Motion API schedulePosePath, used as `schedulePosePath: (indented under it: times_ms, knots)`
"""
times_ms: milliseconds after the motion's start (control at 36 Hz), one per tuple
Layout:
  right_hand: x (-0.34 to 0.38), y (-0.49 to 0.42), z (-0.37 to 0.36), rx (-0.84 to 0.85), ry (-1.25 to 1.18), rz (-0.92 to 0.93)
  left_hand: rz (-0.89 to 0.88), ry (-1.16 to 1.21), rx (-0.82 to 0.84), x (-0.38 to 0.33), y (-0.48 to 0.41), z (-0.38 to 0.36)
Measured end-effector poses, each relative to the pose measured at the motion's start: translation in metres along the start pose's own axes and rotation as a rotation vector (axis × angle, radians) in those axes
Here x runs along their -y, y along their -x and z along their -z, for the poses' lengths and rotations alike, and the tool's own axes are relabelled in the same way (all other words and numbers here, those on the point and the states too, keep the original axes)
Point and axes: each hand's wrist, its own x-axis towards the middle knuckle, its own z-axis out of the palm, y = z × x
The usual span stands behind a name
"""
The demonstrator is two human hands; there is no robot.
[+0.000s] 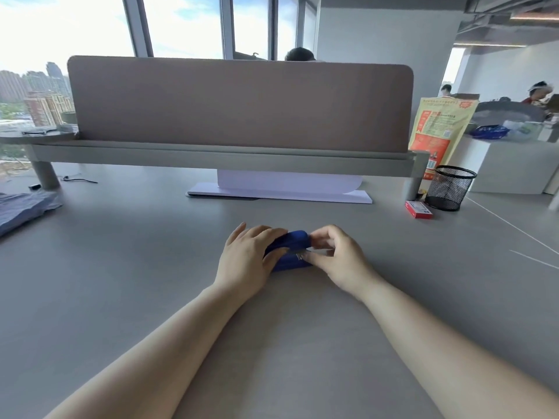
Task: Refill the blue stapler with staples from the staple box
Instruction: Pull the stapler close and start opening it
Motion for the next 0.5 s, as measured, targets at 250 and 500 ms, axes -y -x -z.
schedulePosePath:
  times_ms: [250,500]
  knots:
    - [0.0005,-0.0013,-0.0018,0.045,0.026,-0.002,-0.009,0.064,0.025,-0.0025,0.0003,-0.0003]
    - [0.0068,0.0034,-0.0035,0.03,-0.03,0.086,-0.064,0.097,0.004,-0.0087,0.0002,0.0022]
